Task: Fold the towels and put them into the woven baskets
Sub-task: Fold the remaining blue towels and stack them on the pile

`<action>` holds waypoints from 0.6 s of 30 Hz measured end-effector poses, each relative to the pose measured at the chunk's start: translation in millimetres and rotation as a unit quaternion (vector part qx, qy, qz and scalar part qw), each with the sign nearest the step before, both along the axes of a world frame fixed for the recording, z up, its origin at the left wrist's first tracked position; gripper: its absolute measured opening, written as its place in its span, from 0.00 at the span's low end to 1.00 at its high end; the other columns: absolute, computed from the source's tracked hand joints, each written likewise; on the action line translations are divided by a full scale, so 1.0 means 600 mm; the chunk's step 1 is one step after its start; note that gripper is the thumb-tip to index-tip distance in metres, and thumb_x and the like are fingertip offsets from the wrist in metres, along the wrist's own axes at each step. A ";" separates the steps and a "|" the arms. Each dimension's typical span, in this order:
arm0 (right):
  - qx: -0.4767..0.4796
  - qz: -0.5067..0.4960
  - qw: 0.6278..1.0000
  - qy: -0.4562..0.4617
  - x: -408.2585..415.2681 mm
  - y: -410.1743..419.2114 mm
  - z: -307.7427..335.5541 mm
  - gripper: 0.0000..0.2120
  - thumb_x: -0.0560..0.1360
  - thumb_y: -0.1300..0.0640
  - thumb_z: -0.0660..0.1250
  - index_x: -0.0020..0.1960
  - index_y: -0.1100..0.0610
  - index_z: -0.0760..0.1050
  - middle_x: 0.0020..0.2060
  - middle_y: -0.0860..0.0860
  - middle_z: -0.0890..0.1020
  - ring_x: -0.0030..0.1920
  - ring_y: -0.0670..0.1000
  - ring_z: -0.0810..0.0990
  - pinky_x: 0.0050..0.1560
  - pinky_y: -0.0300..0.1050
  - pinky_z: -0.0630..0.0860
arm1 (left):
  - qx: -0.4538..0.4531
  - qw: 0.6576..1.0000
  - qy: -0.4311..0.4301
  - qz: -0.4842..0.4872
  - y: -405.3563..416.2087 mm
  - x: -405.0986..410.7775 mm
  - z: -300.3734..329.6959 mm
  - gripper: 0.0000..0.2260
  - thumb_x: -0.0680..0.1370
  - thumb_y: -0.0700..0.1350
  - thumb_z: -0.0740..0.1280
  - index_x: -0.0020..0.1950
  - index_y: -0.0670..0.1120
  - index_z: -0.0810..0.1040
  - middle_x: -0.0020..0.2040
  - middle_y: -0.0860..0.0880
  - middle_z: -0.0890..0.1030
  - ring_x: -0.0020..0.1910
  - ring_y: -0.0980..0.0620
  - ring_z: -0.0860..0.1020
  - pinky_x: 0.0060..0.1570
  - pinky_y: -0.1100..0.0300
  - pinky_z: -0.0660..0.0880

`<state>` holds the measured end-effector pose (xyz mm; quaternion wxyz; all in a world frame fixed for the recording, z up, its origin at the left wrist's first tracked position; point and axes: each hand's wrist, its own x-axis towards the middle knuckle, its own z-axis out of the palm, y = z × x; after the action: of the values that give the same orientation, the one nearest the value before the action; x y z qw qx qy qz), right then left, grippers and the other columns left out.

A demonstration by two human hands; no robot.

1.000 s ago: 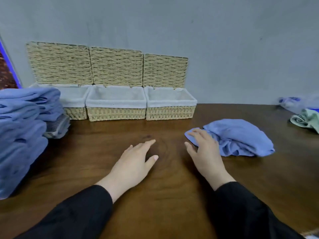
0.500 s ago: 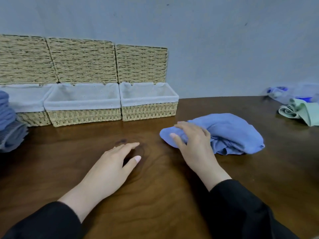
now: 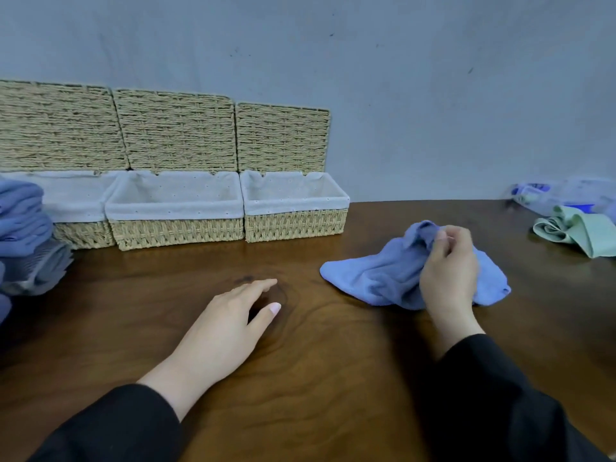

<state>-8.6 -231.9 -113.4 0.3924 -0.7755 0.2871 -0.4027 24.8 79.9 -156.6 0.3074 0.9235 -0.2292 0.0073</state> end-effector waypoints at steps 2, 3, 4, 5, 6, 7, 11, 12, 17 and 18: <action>0.060 0.039 0.995 -0.076 0.006 0.009 0.050 0.09 0.86 0.53 0.55 0.50 0.54 0.70 0.34 0.48 0.72 0.33 0.49 0.70 0.36 0.39 0.70 | -0.035 0.999 -0.018 0.000 0.001 -0.006 0.003 0.23 0.81 0.63 0.55 0.75 0.64 0.65 0.73 0.64 0.71 0.74 0.58 0.66 0.73 0.57 0.66; 0.093 0.065 0.989 -0.094 0.016 0.013 0.077 0.11 0.86 0.53 0.56 0.47 0.56 0.69 0.34 0.51 0.71 0.33 0.51 0.69 0.37 0.43 0.68 | -0.052 0.998 -0.024 0.001 0.003 -0.010 0.005 0.23 0.80 0.64 0.55 0.75 0.65 0.65 0.72 0.65 0.70 0.74 0.59 0.65 0.72 0.57 0.66; 0.129 0.096 0.982 -0.099 0.023 0.022 0.106 0.13 0.85 0.52 0.57 0.45 0.56 0.70 0.35 0.53 0.73 0.35 0.52 0.70 0.39 0.46 0.68 | -0.070 0.997 -0.031 0.001 0.005 -0.013 0.008 0.23 0.80 0.65 0.54 0.75 0.65 0.65 0.72 0.66 0.70 0.74 0.60 0.64 0.73 0.58 0.65; 0.161 0.136 0.972 -0.106 0.032 0.033 0.131 0.12 0.85 0.51 0.59 0.46 0.55 0.73 0.37 0.53 0.76 0.38 0.52 0.74 0.41 0.49 0.71 | -0.092 0.995 -0.039 0.001 0.006 -0.016 0.011 0.24 0.79 0.66 0.53 0.75 0.66 0.65 0.72 0.67 0.69 0.74 0.62 0.64 0.73 0.58 0.64; 0.186 0.183 0.958 -0.122 0.038 0.052 0.158 0.10 0.84 0.51 0.60 0.47 0.53 0.75 0.39 0.52 0.79 0.40 0.52 0.77 0.43 0.50 0.73 | -0.118 0.992 -0.049 0.000 0.008 -0.020 0.018 0.25 0.78 0.66 0.53 0.75 0.66 0.65 0.72 0.68 0.68 0.73 0.64 0.63 0.74 0.59 0.63; 0.214 0.238 0.937 -0.142 0.042 0.076 0.186 0.09 0.85 0.52 0.60 0.48 0.52 0.75 0.39 0.51 0.81 0.40 0.51 0.80 0.43 0.49 0.76 | -0.153 0.986 -0.058 -0.002 0.009 -0.024 0.029 0.25 0.78 0.66 0.54 0.75 0.66 0.64 0.72 0.69 0.68 0.73 0.66 0.63 0.75 0.59 0.63; 0.275 0.467 0.816 -0.203 0.044 0.198 0.274 0.14 0.86 0.57 0.55 0.61 0.65 0.74 0.50 0.60 0.85 0.49 0.55 0.85 0.50 0.51 0.83 | -0.400 0.914 -0.073 0.000 0.021 -0.035 0.111 0.24 0.80 0.60 0.59 0.76 0.66 0.59 0.73 0.66 0.70 0.72 0.67 0.67 0.72 0.59 0.65; 0.282 0.496 0.794 -0.210 0.043 0.226 0.283 0.17 0.86 0.57 0.55 0.66 0.68 0.72 0.57 0.65 0.83 0.56 0.59 0.84 0.57 0.56 0.82 | -0.441 0.894 -0.084 0.010 0.032 -0.035 0.133 0.23 0.81 0.60 0.60 0.75 0.68 0.57 0.73 0.66 0.69 0.72 0.66 0.68 0.71 0.59 0.66; 0.207 0.500 0.835 -0.101 0.058 0.327 0.186 0.10 0.81 0.45 0.63 0.51 0.50 0.79 0.54 0.60 0.82 0.56 0.58 0.81 0.59 0.58 0.76 | -0.404 0.908 -0.100 0.043 0.109 -0.015 0.143 0.33 0.76 0.66 0.67 0.75 0.70 0.53 0.73 0.71 0.64 0.74 0.69 0.63 0.72 0.59 0.65; 0.172 0.488 0.855 -0.044 0.062 0.336 0.150 0.12 0.78 0.39 0.65 0.48 0.47 0.78 0.53 0.59 0.81 0.57 0.59 0.80 0.58 0.57 0.74 | -0.389 0.916 -0.075 0.058 0.126 -0.007 0.120 0.34 0.75 0.66 0.66 0.76 0.69 0.53 0.74 0.70 0.64 0.74 0.69 0.62 0.74 0.57 0.64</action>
<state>28.8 -30.2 -23.4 0.6779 -0.7176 -0.0808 -0.1376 20.3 155.8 -84.3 0.6234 0.7394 -0.1765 0.1830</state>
